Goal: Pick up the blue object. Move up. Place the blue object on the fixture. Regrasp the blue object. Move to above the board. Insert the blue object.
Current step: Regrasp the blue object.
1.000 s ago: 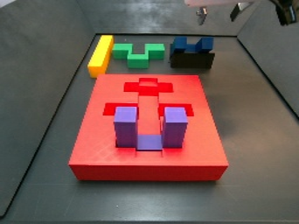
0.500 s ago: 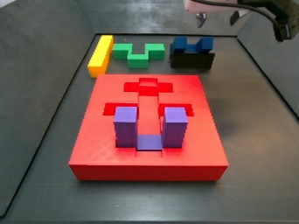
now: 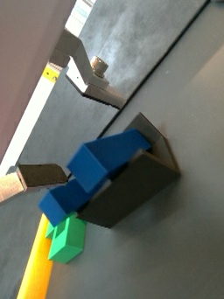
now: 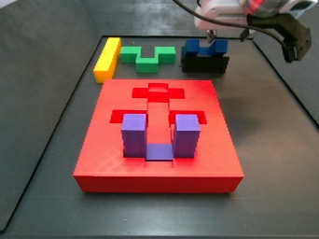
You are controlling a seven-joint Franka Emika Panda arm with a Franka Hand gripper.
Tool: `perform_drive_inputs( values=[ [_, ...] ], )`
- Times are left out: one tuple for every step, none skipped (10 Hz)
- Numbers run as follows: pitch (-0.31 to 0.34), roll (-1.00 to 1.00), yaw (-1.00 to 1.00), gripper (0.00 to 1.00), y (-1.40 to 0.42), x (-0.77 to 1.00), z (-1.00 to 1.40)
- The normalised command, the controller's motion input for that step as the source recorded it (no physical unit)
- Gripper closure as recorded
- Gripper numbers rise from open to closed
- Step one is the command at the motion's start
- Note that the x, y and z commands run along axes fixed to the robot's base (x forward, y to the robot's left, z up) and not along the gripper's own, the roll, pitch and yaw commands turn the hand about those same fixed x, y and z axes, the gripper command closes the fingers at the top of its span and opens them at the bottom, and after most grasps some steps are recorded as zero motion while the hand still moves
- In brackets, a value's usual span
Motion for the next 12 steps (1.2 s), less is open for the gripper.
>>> perform_drive_inputs(
  values=[
    [0.143,0.04,0.02,0.0,0.0,-0.03,-0.13],
    [0.14,0.18,0.07,0.0,0.0,-0.03,-0.17],
    [0.223,0.65,0.06,0.0,0.0,0.0,-0.15],
    [0.249,1.0,0.09,0.0,0.0,-0.03,-0.07],
    [0.123,0.95,0.25,0.0,0.0,0.0,-0.01],
    [0.054,0.52,0.22,0.0,-0.08,0.0,0.0],
    [0.009,0.28,0.17,0.0,-0.13,0.0,0.0],
    [0.0,0.1,0.17,0.0,-0.13,0.0,0.0],
    [0.0,0.02,0.18,0.0,-0.15,0.0,-0.09],
    [0.0,0.01,0.19,0.0,-0.12,0.05,-0.22],
    [0.003,0.03,0.16,0.0,-0.09,0.05,-0.18],
    [0.006,0.13,0.14,0.0,-0.09,0.0,-0.07]
  ],
)
